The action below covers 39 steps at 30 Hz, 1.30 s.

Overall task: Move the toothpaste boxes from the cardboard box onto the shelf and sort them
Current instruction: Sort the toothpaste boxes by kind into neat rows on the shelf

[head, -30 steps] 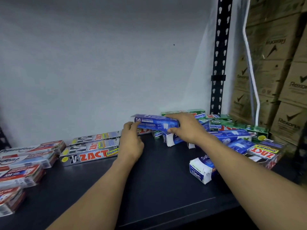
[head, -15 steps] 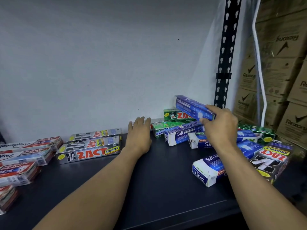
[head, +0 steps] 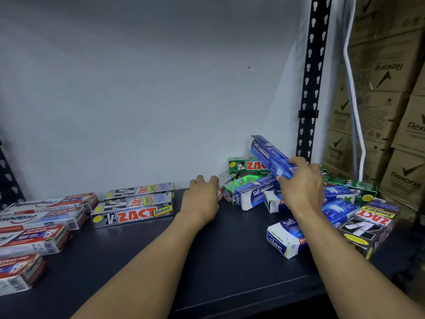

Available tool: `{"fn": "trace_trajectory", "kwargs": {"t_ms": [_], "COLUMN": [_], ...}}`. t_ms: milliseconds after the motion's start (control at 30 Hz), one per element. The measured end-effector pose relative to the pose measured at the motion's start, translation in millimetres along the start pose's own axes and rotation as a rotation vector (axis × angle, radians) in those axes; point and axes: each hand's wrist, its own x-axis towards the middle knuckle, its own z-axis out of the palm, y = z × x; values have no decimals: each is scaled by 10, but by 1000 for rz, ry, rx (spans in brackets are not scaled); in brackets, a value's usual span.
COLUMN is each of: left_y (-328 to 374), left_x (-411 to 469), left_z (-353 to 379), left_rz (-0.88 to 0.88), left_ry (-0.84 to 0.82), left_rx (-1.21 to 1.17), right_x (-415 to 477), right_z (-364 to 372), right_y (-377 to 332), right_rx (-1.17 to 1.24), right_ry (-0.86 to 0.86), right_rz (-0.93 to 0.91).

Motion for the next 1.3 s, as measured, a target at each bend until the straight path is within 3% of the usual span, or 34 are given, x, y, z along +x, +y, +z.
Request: {"fn": "trace_trajectory", "kwargs": {"t_ms": [267, 367, 433, 533, 667, 867, 1067, 1167, 1300], "left_y": [97, 30, -3, -33, -86, -134, -164, -301, -537], "left_x": [-578, -869, -1076, -1358, -1548, -1631, -1650, -1633, -1663], "left_z": [-272, -315, -328, -358, -421, -502, -595, -643, -720], "left_rz": [-107, -117, -128, -187, -334, -356, -396, -371, -346], "left_ry": [188, 323, 367, 379, 322, 279, 319, 381, 285], "left_rx": [-61, -273, -486, -833, -1300, -1472, -1591, -1561, -1625], "right_x": [-137, -269, -377, -594, -949, -1395, -1414, -1492, -1567], "right_z": [-63, -78, -110, -140, -98, 39, -1, -36, -48], "right_y": [-142, -240, -357, -562, -791, -958, -879, -886, -956], "right_rx": [-17, 55, 171, 346, 688, 1203, 1248, 1157, 1073], "right_ry": [-107, -134, -239, -411, -604, -812, -874, -905, -930], "right_rz": [-332, -463, -500, -413, -113, 152, 82, -21, -90]}}
